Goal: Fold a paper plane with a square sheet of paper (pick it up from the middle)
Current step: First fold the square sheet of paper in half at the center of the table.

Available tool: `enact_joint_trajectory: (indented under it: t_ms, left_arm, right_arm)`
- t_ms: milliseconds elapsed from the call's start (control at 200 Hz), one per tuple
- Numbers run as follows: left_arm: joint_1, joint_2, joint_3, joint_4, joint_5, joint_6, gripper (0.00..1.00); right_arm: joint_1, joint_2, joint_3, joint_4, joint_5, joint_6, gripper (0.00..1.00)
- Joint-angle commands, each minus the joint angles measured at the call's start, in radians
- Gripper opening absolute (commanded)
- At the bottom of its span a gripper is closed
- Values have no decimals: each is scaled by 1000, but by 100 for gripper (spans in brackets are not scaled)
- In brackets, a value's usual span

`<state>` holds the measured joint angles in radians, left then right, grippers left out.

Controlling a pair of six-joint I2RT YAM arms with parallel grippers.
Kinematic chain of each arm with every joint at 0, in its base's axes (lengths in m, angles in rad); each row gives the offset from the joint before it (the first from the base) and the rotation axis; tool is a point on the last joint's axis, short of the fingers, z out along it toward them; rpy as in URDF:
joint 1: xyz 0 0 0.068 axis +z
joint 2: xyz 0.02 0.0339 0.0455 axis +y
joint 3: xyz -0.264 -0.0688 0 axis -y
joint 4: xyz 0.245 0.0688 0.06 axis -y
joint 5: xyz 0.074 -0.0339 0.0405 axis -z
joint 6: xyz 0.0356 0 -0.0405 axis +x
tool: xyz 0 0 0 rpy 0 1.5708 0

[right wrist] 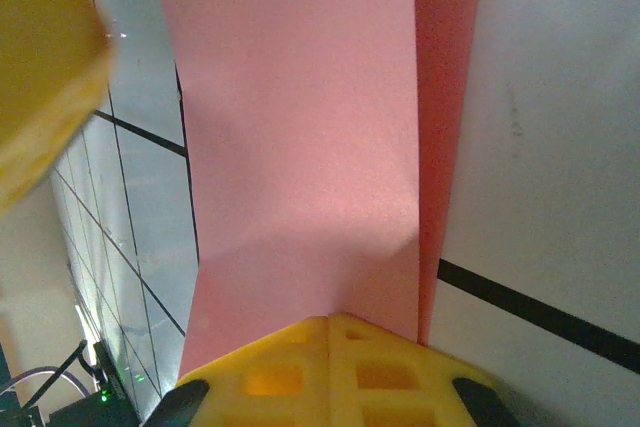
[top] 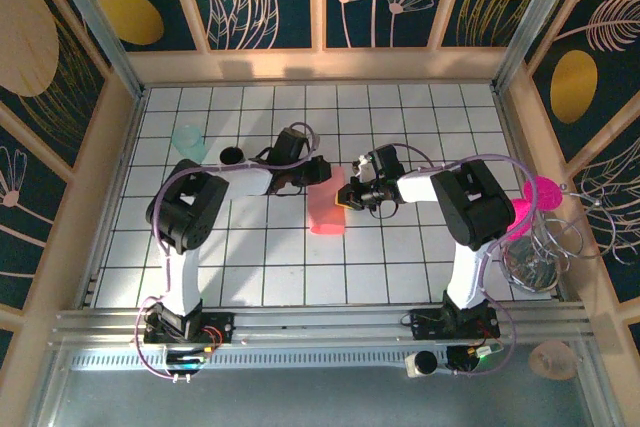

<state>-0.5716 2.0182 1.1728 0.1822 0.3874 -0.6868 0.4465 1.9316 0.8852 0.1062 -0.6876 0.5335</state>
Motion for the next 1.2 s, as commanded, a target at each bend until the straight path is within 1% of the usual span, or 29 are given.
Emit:
enact_joint_trajectory:
  t_ms: [0, 155, 275, 456, 571, 731, 801, 876, 991, 1191]
  left_arm:
    - [17, 65, 55, -25, -26, -6, 11]
    - [23, 98, 100, -101, -143, 50, 11]
    - [51, 112, 101, -120, -182, 61, 11]
    - [117, 133, 81, -121, -190, 60, 10]
    - [150, 143, 99, -136, -177, 49, 10]
    - [154, 117, 174, -215, -206, 93, 11]
    - [154, 74, 178, -222, -184, 88, 10]
    - [144, 8, 137, -192, -143, 59, 11]
    - [90, -81, 33, -113, -63, -33, 10]
    - [-27, -147, -118, -64, -17, -149, 10]
  right_arm:
    - [5, 212, -119, -193, 379, -38, 0]
    - [4, 212, -121, -197, 382, -38, 0]
    - [5, 203, -124, -196, 385, -36, 0]
    - [4, 201, -118, -204, 391, -39, 0]
    - [3, 199, -119, -205, 393, -39, 0]
    - [3, 199, -123, -198, 392, -38, 0]
    - [3, 198, -127, -197, 392, -38, 0]
    - [3, 198, -129, -192, 390, -37, 0]
    - [4, 197, -130, -191, 390, -38, 0]
    - [3, 201, -130, -187, 388, -38, 0]
